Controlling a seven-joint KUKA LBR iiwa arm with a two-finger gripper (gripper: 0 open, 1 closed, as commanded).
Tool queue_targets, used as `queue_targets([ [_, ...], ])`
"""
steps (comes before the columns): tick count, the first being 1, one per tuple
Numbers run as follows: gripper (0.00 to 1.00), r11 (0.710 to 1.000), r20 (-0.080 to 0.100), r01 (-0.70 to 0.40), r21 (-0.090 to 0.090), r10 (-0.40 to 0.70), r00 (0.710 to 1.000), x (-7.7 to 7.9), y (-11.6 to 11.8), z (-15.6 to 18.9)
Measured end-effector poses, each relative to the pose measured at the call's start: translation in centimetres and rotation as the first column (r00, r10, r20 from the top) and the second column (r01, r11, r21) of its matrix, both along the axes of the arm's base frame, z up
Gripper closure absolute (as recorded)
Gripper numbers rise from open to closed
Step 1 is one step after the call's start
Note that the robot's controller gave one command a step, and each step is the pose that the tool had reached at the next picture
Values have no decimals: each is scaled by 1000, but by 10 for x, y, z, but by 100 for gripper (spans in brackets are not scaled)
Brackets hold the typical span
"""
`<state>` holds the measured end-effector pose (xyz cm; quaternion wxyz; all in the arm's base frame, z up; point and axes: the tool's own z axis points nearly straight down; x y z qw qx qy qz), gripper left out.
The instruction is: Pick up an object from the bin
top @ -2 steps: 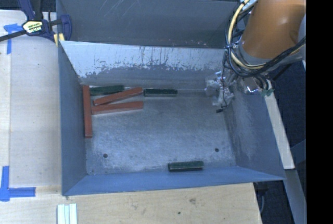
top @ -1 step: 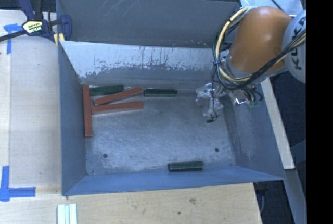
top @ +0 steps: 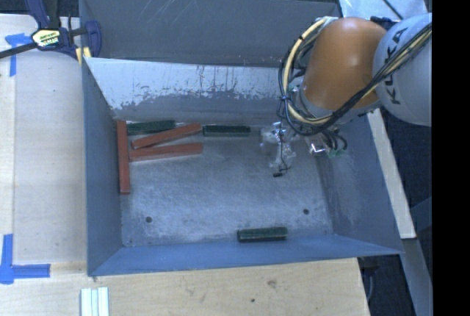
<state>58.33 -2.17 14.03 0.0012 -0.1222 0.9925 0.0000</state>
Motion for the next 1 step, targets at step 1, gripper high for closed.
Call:
queue_targets([
  [1,100,998,1,59,1,-59,998,-30,-3,-3],
])
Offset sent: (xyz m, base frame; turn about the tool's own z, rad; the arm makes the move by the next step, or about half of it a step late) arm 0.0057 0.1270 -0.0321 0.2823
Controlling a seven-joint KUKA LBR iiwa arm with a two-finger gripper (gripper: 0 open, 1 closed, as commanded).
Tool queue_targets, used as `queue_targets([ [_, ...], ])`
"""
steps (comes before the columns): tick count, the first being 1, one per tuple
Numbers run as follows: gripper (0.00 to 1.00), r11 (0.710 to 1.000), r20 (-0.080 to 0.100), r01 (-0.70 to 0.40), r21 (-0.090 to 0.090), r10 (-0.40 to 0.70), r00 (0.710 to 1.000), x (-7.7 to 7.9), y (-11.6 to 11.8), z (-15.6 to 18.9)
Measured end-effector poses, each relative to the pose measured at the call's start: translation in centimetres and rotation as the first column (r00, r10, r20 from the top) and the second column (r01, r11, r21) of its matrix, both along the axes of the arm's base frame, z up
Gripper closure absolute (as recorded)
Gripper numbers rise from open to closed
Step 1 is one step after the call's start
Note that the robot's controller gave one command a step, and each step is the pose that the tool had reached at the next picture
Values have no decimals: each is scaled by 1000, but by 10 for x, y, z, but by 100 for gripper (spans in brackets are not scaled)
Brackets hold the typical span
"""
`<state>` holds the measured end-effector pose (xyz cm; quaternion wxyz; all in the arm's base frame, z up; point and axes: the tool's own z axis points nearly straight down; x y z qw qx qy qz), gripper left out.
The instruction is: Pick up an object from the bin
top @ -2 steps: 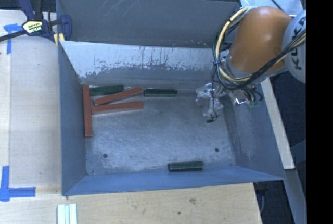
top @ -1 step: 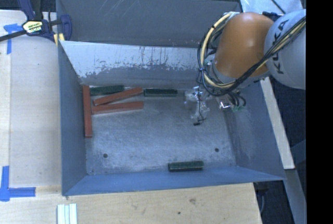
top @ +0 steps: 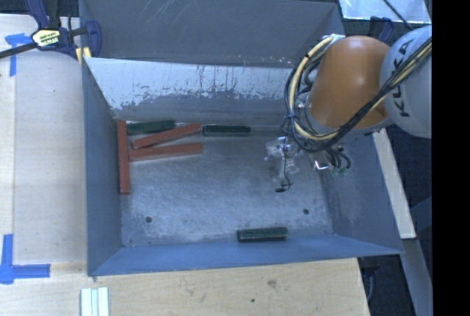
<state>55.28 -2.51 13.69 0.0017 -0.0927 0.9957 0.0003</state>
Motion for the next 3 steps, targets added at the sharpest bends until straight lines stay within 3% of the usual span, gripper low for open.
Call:
queue_targets([
  [1,0,976,2,216,2,-216,976,37,134,-28],
  [3,0,977,2,214,0,-214,977,38,131,-29],
])
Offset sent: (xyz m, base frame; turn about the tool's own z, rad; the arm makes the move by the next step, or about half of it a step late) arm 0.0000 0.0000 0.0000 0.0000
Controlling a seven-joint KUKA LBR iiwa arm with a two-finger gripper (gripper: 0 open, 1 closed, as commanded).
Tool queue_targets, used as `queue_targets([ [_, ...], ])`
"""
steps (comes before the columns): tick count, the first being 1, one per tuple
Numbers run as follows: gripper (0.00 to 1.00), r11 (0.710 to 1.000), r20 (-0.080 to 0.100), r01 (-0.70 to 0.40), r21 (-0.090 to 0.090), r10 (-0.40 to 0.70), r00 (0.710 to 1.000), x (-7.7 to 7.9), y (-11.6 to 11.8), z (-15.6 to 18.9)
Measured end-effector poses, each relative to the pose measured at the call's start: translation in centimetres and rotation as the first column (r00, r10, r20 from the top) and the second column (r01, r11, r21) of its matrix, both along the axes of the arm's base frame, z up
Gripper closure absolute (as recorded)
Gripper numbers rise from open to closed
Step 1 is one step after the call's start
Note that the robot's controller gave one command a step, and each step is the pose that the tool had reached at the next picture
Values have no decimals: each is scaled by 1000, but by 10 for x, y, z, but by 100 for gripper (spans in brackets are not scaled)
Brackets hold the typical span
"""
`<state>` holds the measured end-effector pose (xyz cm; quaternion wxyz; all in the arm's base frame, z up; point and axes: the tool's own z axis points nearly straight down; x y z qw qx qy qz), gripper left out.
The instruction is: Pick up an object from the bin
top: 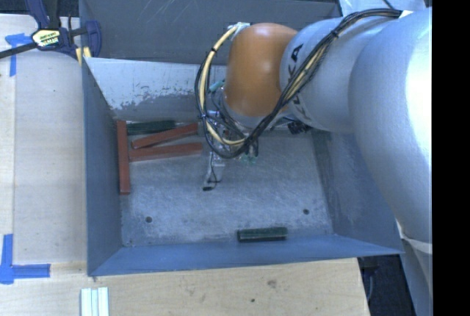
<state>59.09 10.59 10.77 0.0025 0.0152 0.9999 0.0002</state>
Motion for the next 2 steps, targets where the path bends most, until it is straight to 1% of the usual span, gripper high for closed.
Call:
queue_targets([
  [1,100,953,-6,-304,-4,304,953,29,66,-30],
  [2,100,952,-6,-305,-5,305,952,29,66,-30],
])
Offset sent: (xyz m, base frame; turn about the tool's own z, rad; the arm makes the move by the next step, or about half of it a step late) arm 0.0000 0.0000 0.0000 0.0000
